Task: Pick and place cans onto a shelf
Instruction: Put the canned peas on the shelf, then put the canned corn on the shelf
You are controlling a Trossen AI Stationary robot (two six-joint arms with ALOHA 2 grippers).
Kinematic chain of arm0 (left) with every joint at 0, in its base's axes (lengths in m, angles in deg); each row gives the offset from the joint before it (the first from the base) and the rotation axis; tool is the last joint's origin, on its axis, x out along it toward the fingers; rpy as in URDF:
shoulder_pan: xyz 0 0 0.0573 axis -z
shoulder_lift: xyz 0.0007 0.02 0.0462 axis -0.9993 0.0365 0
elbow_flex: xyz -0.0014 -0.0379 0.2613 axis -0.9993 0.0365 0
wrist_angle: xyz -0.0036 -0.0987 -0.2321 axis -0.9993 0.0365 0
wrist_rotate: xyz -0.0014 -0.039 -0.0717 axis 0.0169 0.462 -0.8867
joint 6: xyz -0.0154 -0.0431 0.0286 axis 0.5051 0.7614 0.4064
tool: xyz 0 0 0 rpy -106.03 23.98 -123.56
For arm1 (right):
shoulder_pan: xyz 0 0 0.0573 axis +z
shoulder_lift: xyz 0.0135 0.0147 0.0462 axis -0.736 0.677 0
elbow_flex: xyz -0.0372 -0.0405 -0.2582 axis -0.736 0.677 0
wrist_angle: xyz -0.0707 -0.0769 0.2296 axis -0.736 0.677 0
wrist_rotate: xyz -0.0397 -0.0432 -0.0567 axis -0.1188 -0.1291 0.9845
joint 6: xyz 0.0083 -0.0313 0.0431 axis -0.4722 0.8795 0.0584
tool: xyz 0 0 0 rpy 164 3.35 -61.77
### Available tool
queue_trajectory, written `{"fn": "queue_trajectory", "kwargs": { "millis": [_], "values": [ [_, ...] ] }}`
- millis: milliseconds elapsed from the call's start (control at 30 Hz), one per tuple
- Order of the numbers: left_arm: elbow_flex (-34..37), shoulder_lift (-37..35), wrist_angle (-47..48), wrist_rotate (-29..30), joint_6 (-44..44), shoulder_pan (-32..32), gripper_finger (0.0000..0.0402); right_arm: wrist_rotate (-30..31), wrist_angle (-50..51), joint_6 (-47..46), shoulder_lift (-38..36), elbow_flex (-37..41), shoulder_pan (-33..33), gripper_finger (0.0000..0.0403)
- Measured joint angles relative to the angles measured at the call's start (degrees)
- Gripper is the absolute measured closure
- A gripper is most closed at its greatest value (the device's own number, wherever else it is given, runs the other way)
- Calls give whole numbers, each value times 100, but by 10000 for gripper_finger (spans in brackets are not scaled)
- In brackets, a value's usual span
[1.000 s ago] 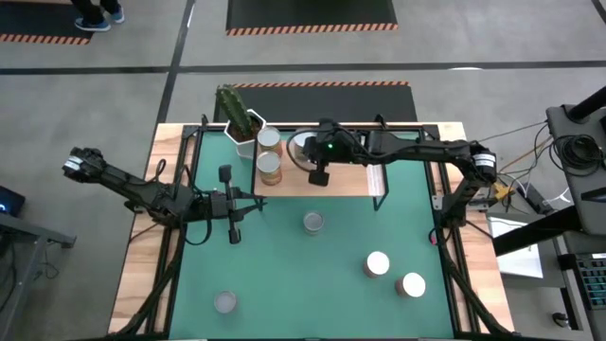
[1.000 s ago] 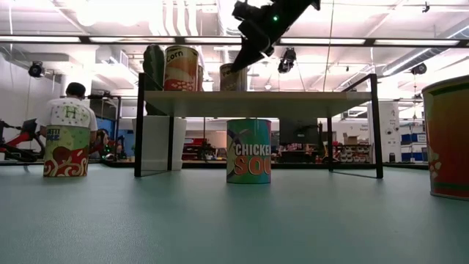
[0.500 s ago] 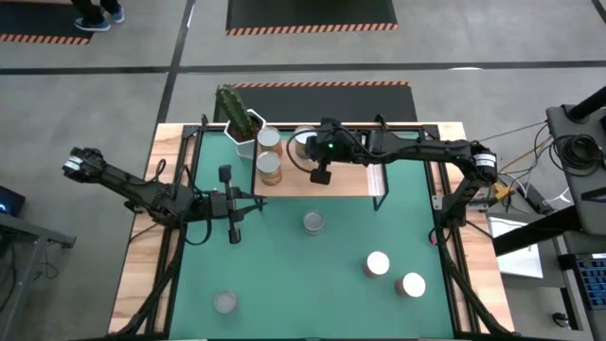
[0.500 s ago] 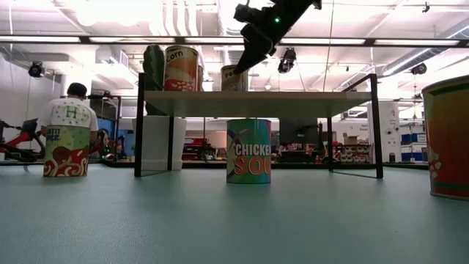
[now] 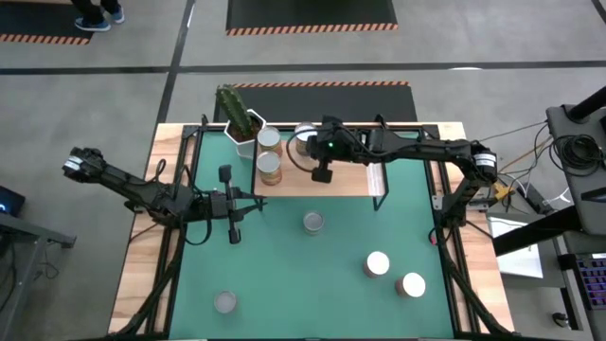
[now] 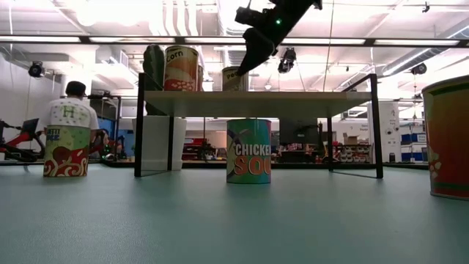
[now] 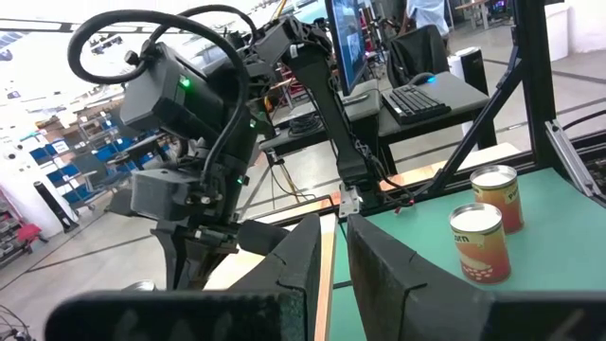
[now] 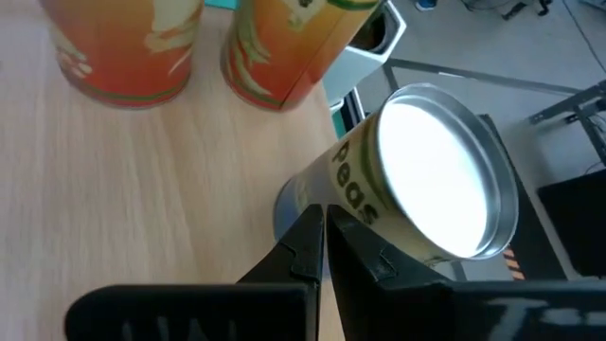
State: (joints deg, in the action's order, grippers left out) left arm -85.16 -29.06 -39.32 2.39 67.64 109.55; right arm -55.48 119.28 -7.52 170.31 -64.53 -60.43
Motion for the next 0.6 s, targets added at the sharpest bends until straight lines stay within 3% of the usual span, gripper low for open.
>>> {"fn": "queue_trajectory", "kwargs": {
  "millis": [233,600],
  "values": [
    [0,0,2,0,0,0,364,-46,100,-128,-102,0,155,394],
    [0,2,-4,-3,142,0,364,-49,-254,-544,-721,760,1219,394]
  ]
}}
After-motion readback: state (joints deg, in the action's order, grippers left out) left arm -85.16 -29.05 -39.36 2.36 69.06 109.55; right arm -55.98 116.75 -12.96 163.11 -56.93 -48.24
